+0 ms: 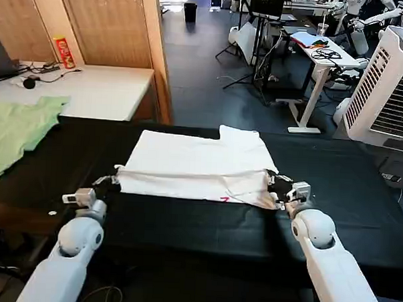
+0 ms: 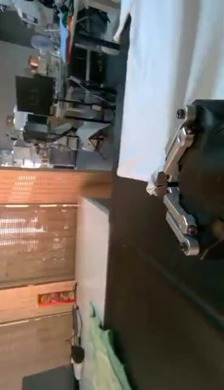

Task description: Fold and organize the clothes.

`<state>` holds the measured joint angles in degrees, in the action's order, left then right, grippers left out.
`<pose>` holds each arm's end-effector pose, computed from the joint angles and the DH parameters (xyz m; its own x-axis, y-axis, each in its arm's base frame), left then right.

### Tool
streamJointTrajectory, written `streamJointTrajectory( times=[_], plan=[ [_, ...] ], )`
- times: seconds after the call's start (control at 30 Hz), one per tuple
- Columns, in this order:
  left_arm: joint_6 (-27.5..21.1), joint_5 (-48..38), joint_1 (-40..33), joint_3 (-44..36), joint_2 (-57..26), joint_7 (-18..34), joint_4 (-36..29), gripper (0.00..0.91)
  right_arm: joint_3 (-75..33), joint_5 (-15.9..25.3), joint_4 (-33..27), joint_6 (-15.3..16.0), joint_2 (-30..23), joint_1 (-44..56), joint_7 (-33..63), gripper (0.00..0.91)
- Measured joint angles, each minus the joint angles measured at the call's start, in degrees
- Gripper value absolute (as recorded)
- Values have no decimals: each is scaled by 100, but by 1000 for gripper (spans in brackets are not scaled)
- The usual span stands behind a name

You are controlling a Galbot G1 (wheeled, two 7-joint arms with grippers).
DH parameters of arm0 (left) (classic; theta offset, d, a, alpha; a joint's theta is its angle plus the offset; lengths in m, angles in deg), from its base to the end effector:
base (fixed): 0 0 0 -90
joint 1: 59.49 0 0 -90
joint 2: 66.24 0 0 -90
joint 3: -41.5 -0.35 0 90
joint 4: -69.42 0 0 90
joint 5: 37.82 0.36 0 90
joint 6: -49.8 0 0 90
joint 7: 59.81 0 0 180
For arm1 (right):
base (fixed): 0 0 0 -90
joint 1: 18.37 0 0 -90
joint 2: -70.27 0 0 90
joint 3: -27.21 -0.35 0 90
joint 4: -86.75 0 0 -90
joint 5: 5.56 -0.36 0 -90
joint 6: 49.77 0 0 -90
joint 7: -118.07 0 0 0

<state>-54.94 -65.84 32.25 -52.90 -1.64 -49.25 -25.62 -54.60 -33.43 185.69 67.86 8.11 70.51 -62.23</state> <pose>0.3483 0.1117 -0.3101 -0.9676 -0.0677 0.2433 -0.0711 0.9975 -0.0053 0.3575 -0.0925 -0.2767 -0.9050 -0.1883 0.3814 -0.2026 0.9793 0.0027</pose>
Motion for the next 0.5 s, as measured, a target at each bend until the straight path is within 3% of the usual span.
streamJointTrajectory(
  times=[0.2, 0.5],
  plan=[
    [-67, 2, 174, 91, -44, -24, -151, 878, -274, 139, 809, 61, 35, 803, 55, 878],
    [-165, -230, 503, 289, -74, -205, -244, 878, -411, 364, 1233, 52, -42, 1431, 47, 878]
  ],
)
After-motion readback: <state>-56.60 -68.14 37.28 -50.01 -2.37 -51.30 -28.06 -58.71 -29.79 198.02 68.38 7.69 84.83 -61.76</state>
